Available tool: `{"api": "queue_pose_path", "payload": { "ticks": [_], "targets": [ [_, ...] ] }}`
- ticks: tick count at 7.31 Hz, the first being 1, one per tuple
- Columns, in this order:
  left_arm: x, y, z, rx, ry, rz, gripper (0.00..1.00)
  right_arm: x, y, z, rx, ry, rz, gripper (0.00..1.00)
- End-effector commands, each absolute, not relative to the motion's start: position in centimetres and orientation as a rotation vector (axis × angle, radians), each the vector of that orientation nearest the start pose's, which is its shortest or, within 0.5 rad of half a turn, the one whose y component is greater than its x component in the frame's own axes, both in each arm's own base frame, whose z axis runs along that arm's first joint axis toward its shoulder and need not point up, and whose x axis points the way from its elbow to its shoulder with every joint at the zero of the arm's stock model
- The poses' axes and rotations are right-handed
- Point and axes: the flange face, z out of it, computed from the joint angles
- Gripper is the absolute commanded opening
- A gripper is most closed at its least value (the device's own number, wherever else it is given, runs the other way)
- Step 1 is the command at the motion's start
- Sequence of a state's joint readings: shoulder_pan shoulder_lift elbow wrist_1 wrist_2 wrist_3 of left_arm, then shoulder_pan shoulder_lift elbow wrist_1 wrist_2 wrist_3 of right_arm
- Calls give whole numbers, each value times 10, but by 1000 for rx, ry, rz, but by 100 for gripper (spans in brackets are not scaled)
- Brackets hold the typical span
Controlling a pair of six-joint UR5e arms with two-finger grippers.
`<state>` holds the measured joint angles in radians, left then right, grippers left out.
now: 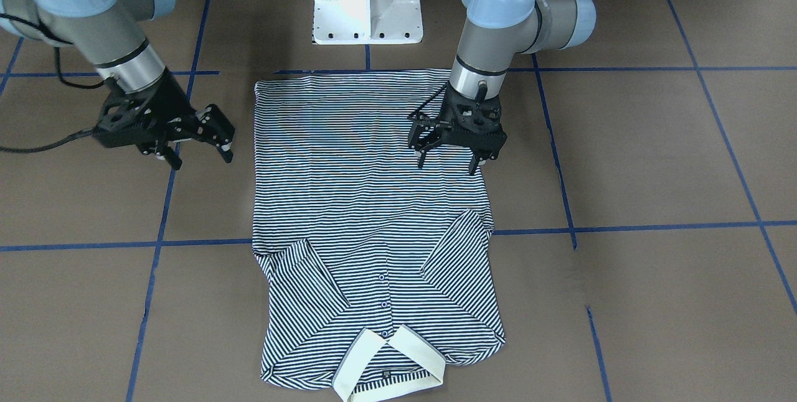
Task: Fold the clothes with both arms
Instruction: 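Move both grippers down to the shirt's hem corners nearest the robot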
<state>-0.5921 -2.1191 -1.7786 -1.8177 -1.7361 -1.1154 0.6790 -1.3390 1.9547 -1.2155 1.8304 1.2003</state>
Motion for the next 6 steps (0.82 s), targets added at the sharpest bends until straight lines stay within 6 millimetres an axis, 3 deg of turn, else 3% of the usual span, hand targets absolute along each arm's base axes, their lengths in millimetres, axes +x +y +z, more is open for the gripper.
{"api": "queue_pose_path", "payload": {
  "ticks": [1,2,3,4,5,6],
  "targets": [
    [470,-377,251,280,977,-56,100,-422,-336,309,221,-924,211,81],
    [486,-342,264,242,969,-77,100,-443,-307,307,228,-925,200,81],
    [490,-302,283,227,958,-72,100,-442,-288,316,227,-908,186,82],
    [482,-272,298,192,950,-60,100,-431,-276,322,222,-903,174,82],
    [489,-246,313,148,931,-73,98,-424,-272,318,223,-912,171,83],
    [499,-225,317,124,927,-141,69,-425,-271,318,222,-912,168,83]
  ]
}}
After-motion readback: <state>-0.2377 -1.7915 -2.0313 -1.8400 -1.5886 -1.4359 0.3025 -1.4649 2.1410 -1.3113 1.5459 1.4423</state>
